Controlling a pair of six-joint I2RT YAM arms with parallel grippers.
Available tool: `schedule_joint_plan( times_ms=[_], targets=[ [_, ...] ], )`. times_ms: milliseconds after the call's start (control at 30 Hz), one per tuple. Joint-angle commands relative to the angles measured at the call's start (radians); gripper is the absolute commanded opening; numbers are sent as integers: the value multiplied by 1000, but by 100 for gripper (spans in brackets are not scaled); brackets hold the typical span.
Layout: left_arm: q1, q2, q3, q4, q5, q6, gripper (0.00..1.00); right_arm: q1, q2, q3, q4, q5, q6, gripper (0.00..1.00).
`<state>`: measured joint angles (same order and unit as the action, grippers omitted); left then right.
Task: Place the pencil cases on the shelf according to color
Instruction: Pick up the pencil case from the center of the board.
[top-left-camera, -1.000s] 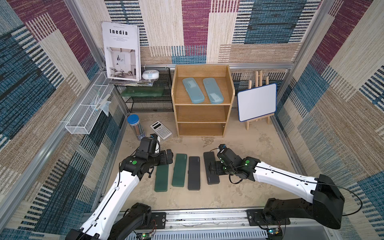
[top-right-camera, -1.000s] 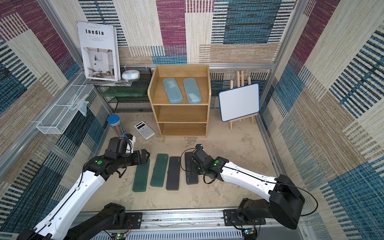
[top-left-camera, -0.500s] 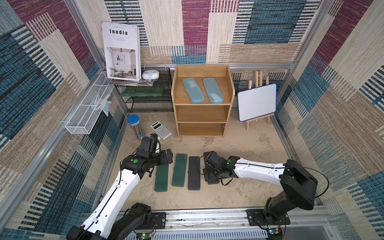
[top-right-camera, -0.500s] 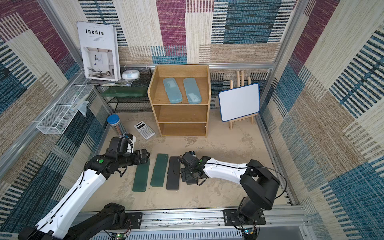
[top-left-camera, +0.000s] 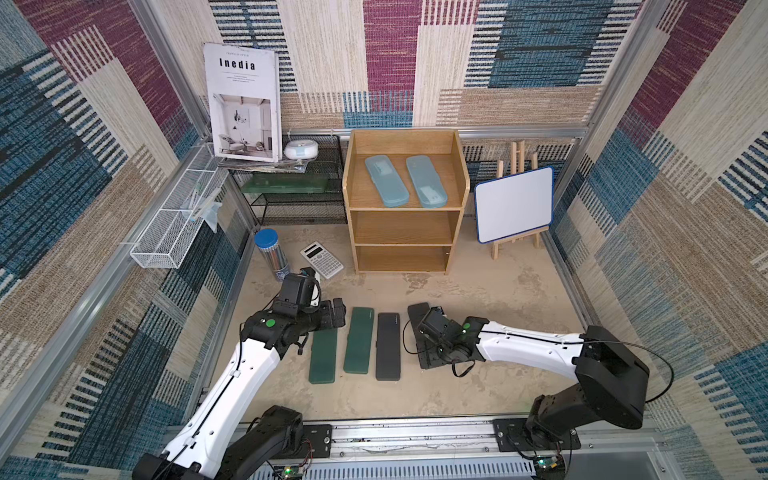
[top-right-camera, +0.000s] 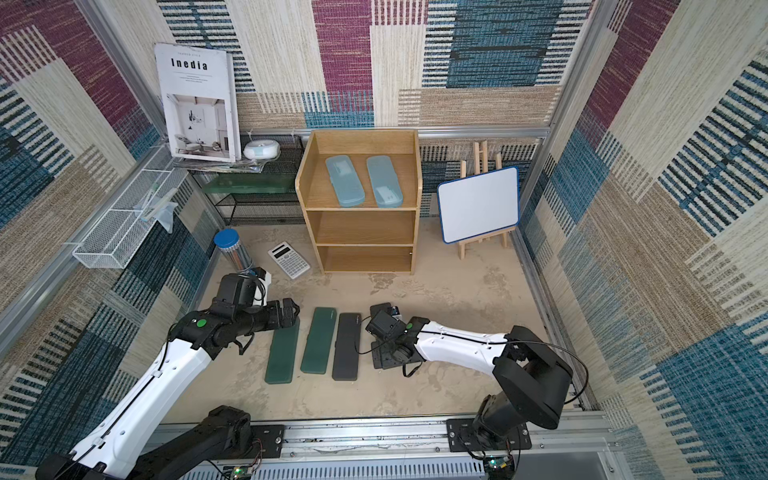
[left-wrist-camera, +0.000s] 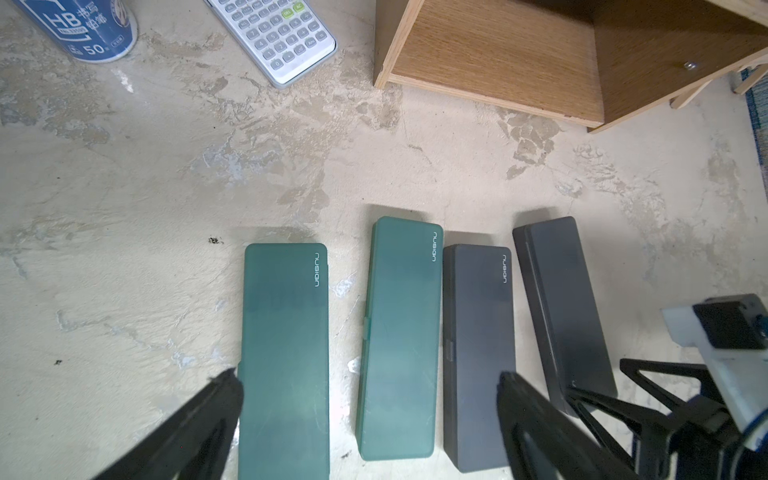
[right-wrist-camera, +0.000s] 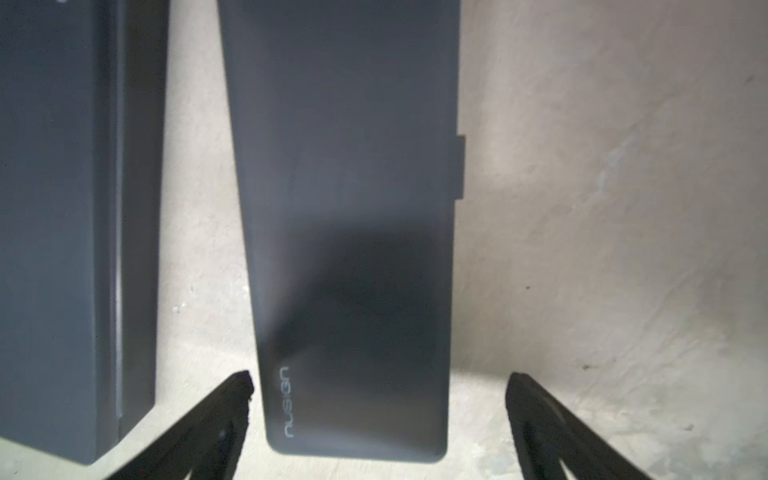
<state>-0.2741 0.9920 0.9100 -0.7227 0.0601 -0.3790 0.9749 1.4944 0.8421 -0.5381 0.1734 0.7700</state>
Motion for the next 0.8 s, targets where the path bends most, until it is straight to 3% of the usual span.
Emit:
schedule_joint_plan(
  times_ms=[0, 367, 767],
  targets=[
    [0, -5, 3, -7, 9, -1, 100, 4, -15, -8, 29, -17, 11, 99],
    [1, -3, 4, -7, 15, 1, 100, 62, 101, 28, 0, 23, 67, 100],
    [0, -8, 0, -7, 17, -1, 100, 89, 101, -44, 47, 80, 114, 85]
  ],
)
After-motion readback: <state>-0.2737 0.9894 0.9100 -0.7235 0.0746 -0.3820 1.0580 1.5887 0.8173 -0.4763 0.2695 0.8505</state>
